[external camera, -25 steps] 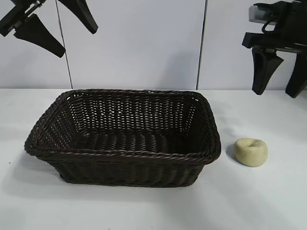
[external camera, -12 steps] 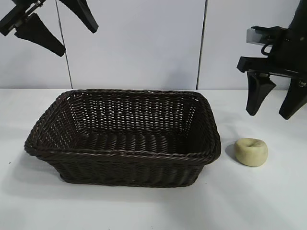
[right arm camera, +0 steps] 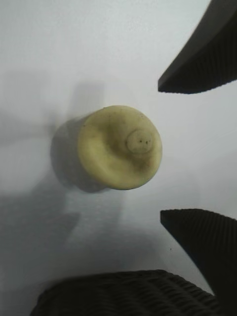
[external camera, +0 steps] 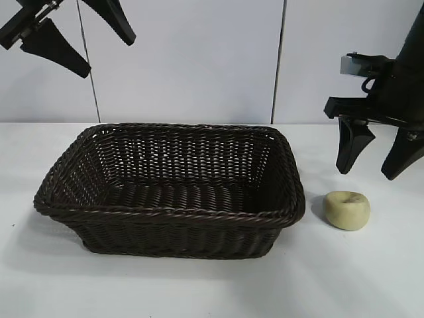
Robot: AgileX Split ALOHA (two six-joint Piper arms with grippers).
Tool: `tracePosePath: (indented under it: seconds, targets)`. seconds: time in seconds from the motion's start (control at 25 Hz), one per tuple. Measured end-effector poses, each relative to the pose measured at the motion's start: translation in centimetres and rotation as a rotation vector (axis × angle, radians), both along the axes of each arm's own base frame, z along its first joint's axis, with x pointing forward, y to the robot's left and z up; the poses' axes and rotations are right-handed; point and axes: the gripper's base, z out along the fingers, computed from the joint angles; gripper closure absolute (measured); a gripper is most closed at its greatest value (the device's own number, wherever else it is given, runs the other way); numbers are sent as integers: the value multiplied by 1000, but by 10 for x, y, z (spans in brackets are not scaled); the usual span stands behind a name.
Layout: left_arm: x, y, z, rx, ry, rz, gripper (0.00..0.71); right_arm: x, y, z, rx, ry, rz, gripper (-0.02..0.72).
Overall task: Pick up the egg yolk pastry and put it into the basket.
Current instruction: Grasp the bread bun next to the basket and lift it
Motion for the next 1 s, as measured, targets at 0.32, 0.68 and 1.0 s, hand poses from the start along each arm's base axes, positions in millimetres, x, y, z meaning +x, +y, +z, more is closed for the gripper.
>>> tracePosePath:
  seconds: [0.32,0.68,1.0]
  targets:
    - [0,0,0,0,0,0,181,11,3,-43,23,66,-44,218]
    - [0,0,0,0,0,0,181,15,3,-59,22,65,-73,445]
    - [0,0,0,0,0,0,181,15,3,-57,16,78,-62,645]
